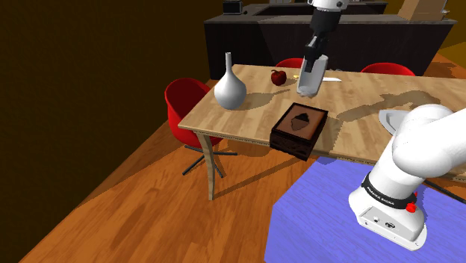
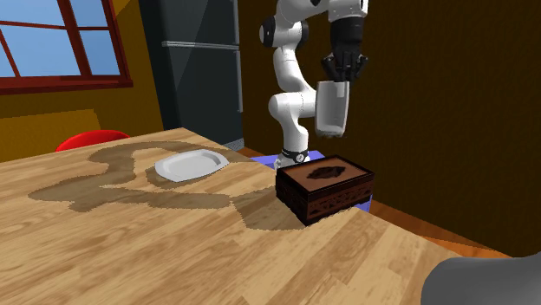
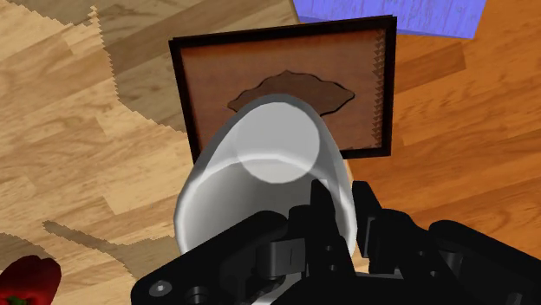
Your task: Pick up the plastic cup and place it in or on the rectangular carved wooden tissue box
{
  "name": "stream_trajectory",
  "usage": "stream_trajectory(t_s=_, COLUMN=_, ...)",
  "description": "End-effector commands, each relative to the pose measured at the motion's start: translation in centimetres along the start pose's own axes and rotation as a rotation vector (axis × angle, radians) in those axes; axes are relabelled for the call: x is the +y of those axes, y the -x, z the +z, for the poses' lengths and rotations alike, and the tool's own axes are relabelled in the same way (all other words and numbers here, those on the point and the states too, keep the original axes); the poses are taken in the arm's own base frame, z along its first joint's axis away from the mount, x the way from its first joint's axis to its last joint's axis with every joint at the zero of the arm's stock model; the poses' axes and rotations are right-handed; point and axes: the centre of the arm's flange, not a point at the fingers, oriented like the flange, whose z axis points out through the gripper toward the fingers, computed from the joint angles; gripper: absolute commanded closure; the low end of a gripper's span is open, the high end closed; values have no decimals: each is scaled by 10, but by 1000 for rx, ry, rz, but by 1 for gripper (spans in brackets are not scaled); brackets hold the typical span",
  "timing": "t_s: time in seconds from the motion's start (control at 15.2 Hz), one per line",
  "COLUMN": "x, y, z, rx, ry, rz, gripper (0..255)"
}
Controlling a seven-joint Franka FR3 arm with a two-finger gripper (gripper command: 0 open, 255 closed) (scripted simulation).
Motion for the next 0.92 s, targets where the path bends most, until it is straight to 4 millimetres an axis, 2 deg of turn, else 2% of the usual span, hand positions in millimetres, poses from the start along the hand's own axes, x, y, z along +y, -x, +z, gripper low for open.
stream_trajectory(t_s=0.0, x=-5, y=1, z=6, rx=0, ry=0, rz=1, gripper=255)
stream_trajectory(t_s=0.86, x=-3, y=8, z=75, rx=0, ry=0, rz=1, gripper=255)
